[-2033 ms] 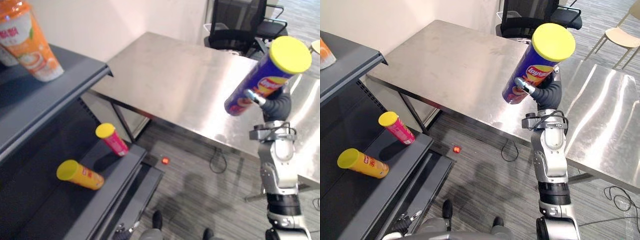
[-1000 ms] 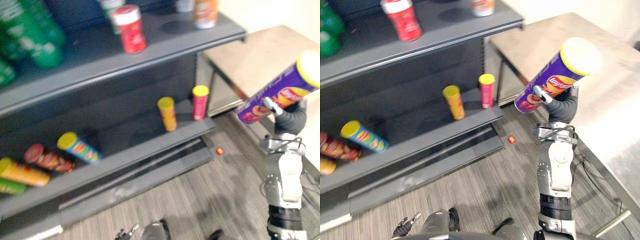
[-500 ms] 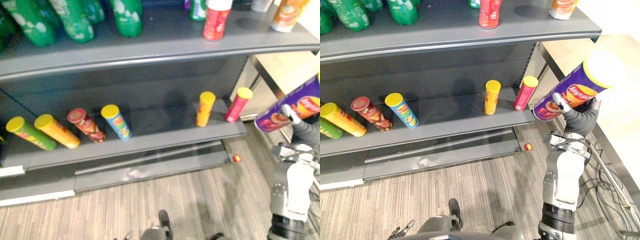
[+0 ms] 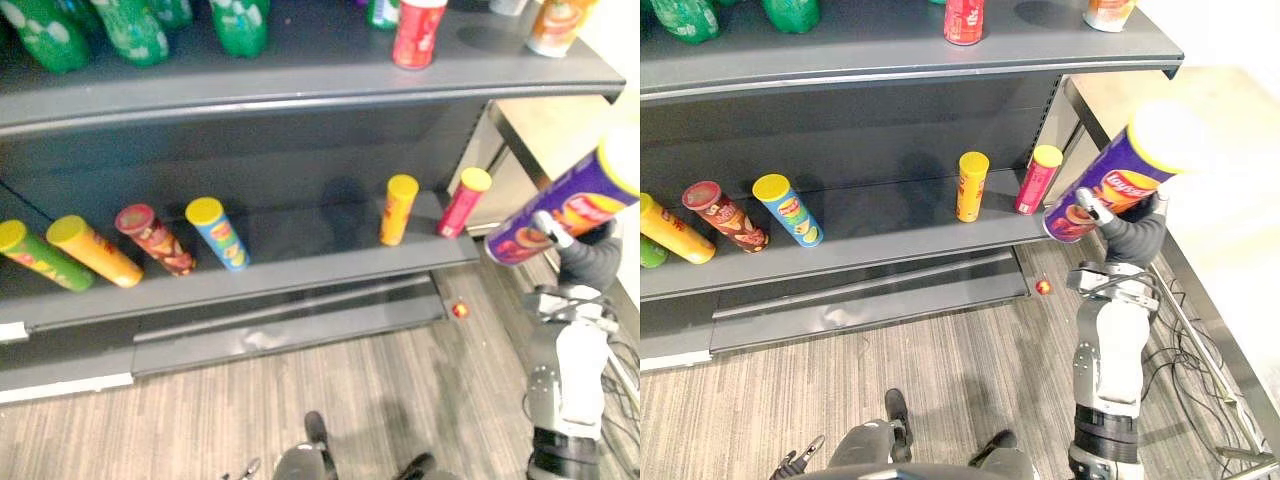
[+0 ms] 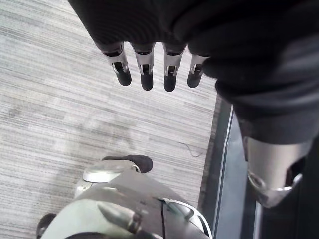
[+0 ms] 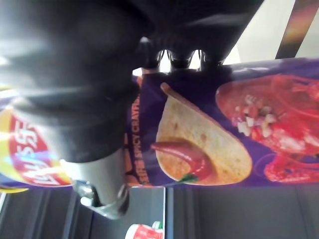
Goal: Put the gum and the chips on the shelf.
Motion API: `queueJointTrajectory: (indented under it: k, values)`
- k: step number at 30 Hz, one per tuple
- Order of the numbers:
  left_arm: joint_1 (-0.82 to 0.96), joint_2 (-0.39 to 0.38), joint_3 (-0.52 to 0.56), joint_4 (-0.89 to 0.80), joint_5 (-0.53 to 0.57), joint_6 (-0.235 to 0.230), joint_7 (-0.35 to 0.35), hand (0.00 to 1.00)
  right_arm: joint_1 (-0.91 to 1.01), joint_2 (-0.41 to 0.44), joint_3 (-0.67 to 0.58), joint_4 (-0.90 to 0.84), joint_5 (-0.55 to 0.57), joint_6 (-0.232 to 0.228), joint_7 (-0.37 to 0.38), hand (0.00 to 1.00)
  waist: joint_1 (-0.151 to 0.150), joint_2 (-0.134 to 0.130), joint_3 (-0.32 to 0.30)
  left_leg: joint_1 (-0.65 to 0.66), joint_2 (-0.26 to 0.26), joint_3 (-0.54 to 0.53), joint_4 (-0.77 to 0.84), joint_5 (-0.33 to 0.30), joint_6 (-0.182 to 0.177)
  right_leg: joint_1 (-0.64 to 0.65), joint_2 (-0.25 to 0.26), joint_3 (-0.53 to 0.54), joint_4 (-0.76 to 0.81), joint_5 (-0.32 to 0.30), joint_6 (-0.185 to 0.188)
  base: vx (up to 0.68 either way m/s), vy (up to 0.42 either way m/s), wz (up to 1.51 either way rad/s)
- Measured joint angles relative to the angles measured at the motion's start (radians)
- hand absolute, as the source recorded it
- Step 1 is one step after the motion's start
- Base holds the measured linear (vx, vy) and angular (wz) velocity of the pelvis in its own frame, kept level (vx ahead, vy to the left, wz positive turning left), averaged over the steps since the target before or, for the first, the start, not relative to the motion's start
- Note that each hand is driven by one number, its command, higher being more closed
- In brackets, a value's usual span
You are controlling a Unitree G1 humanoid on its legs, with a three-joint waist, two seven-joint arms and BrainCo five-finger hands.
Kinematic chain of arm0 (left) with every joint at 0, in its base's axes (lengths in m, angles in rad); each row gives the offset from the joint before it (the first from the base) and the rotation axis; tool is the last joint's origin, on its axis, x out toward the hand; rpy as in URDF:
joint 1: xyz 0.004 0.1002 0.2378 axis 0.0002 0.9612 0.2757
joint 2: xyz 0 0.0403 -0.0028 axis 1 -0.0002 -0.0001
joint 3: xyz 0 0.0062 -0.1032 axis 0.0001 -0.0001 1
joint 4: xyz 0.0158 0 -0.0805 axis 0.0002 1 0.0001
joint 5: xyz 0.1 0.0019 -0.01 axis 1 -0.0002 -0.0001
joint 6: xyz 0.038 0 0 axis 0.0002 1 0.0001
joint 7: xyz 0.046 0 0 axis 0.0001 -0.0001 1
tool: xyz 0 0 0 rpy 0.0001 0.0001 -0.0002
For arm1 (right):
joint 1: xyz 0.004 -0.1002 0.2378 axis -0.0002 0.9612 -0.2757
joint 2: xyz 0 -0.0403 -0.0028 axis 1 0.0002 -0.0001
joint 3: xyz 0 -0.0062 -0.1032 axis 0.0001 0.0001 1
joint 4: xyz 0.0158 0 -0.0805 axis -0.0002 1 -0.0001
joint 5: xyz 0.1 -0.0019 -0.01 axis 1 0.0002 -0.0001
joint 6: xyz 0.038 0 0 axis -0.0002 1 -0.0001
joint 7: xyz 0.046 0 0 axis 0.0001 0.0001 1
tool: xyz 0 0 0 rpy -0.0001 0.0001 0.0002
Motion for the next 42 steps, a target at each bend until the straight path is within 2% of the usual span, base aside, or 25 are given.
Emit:
queueJointTrajectory:
  k: [2,5,6,7,8,10,13,15,17,19,20,22,23,25,28,30,33,38,42]
  values:
    - [0.000,0.000,-0.003,-0.021,-0.030,-0.001,-0.011,0.00,-0.015,-0.001,0.029,0.001,-0.001,0.000,0.005,1.00,0.006,0.004,0.007,-0.029,0.026,-0.024,0.096,-0.051,0.005,0.021,0.002,0.000,0.022,0.005,-0.001,0.06,0.041,0.25]
    - [0.000,0.004,-0.032,-0.022,-0.038,-0.001,-0.014,0.00,-0.015,-0.002,0.033,0.003,-0.002,0.002,0.022,1.00,0.008,0.013,0.014,-0.022,0.007,-0.076,0.109,-0.089,0.010,0.035,-0.044,0.029,0.127,0.012,-0.013,0.01,0.110,0.55]
    - [0.000,0.004,-0.062,-0.025,-0.038,-0.001,-0.024,0.00,-0.015,-0.009,0.028,0.003,-0.002,0.002,0.025,1.00,-0.007,0.030,0.021,-0.002,-0.009,-0.125,0.100,-0.098,0.025,0.005,-0.070,0.137,0.242,0.039,-0.090,0.05,0.180,0.82]
    - [0.000,0.009,-0.092,-0.027,-0.038,-0.004,-0.032,0.00,-0.011,-0.016,0.024,0.003,-0.002,0.001,0.028,1.00,-0.011,0.046,0.028,0.009,-0.014,-0.155,0.087,-0.093,0.034,-0.060,-0.065,0.292,0.328,0.022,-0.122,0.07,0.195,1.21]
    - [-0.004,0.028,-0.134,-0.028,-0.038,-0.009,-0.035,0.00,0.008,-0.016,0.022,0.003,-0.002,0.001,0.039,1.00,-0.016,0.057,0.033,0.010,-0.022,-0.226,0.068,-0.082,0.045,-0.122,0.030,0.548,0.332,-0.075,-0.071,0.08,0.144,1.07]
    - [-0.012,0.047,-0.137,-0.018,-0.038,-0.008,-0.036,0.00,0.028,-0.016,0.022,0.003,-0.002,0.002,0.047,1.00,-0.032,0.041,0.031,0.018,-0.069,-0.294,0.038,-0.066,0.053,-0.140,0.091,0.700,0.262,-0.102,-0.056,0.09,0.055,1.31]
    - [-0.014,0.054,-0.134,-0.009,-0.040,-0.008,-0.033,0.00,0.047,-0.015,0.022,-0.009,-0.001,0.002,0.049,1.00,-0.034,0.026,0.029,0.045,-0.135,-0.373,0.037,-0.060,0.046,-0.144,0.112,0.765,0.190,-0.099,-0.050,0.12,-0.002,1.23]
    - [-0.013,0.063,-0.131,0.002,-0.043,-0.008,-0.032,0.00,0.054,-0.005,0.026,-0.016,-0.001,0.002,0.054,1.00,-0.032,0.023,0.028,0.044,-0.153,-0.410,0.050,-0.069,0.044,-0.145,0.118,0.777,0.130,-0.075,-0.016,0.14,-0.063,0.87]
    - [-0.004,0.073,-0.111,0.019,-0.044,-0.007,-0.031,0.00,0.054,0.006,0.035,-0.016,0.000,0.002,0.059,1.00,-0.010,0.011,0.025,0.028,-0.151,-0.424,0.081,-0.100,0.020,-0.131,0.124,0.776,0.051,-0.022,-0.003,0.13,-0.141,0.23]
    - [0.003,0.068,-0.095,0.022,-0.044,-0.007,-0.031,0.00,0.059,0.009,0.039,-0.021,0.001,-0.003,0.070,1.00,-0.008,0.007,0.022,0.019,-0.128,-0.435,0.078,-0.107,0.000,-0.104,0.151,0.751,-0.017,-0.022,-0.003,0.13,-0.228,0.04]
    - [0.001,0.055,-0.093,0.022,-0.042,-0.006,-0.032,0.00,0.085,0.009,0.047,-0.056,0.001,-0.009,0.096,1.00,-0.011,0.005,0.019,0.012,-0.110,-0.447,0.063,-0.103,-0.019,-0.090,0.170,0.733,-0.061,-0.022,-0.004,0.15,-0.273,0.09]
    - [0.001,0.041,-0.089,0.022,-0.042,-0.007,-0.033,0.00,0.114,0.014,0.057,-0.078,0.001,-0.018,0.109,1.00,-0.024,0.003,0.012,0.016,-0.099,-0.460,0.034,-0.093,-0.032,-0.085,0.181,0.711,-0.074,-0.024,-0.008,0.12,-0.211,0.26]
    - [0.000,0.028,-0.089,0.024,-0.041,-0.006,-0.033,0.00,0.149,0.032,0.066,-0.095,0.001,-0.034,0.114,1.00,-0.042,0.000,-0.001,0.026,-0.088,-0.479,-0.014,-0.068,-0.045,-0.083,0.192,0.683,-0.080,-0.028,-0.016,0.12,-0.183,0.36]
    - [-0.002,0.027,-0.087,0.024,-0.037,-0.006,-0.032,0.00,0.178,0.040,0.075,-0.106,0.000,-0.045,0.122,1.00,-0.058,-0.003,-0.011,0.048,-0.074,-0.483,-0.074,-0.038,-0.054,-0.071,0.201,0.654,-0.094,-0.029,-0.017,0.10,-0.160,0.42]
    - [-0.020,0.025,-0.087,0.028,-0.033,-0.007,-0.030,0.00,0.218,0.040,0.072,-0.127,0.001,-0.050,0.121,1.00,-0.066,0.004,-0.030,0.070,-0.054,-0.436,-0.168,0.016,-0.057,-0.068,0.201,0.620,-0.108,-0.027,-0.019,0.04,-0.062,0.33]
    - [-0.029,0.029,-0.088,0.042,-0.034,-0.007,-0.028,0.00,0.221,0.042,0.078,-0.126,0.000,-0.044,0.105,1.00,-0.065,0.004,-0.033,0.095,-0.059,-0.430,-0.222,0.045,-0.054,-0.065,0.194,0.618,-0.108,-0.027,-0.019,0.00,0.020,0.12]
    - [-0.029,0.032,-0.088,0.049,-0.033,-0.007,-0.022,0.00,0.226,0.042,0.107,-0.125,0.000,-0.041,0.098,1.00,-0.066,0.002,-0.038,0.097,-0.067,-0.420,-0.222,0.045,-0.053,-0.064,0.186,0.620,-0.109,-0.027,-0.019,0.00,0.047,0.00]
    - [-0.030,0.036,-0.088,0.063,-0.019,-0.007,0.007,0.00,0.251,0.038,0.258,-0.121,-0.002,-0.036,0.117,1.00,-0.071,-0.001,-0.044,0.103,-0.064,-0.377,-0.222,0.048,-0.059,-0.073,0.186,0.645,-0.111,-0.027,-0.018,0.02,0.009,-0.14]
    - [-0.030,0.043,-0.098,0.088,0.006,-0.008,0.010,0.00,0.258,0.038,0.280,-0.121,-0.025,-0.033,0.130,1.00,-0.077,-0.003,-0.064,0.115,-0.065,-0.361,-0.222,0.054,-0.053,-0.074,0.185,0.661,-0.111,-0.027,-0.018,0.05,0.005,-0.13]
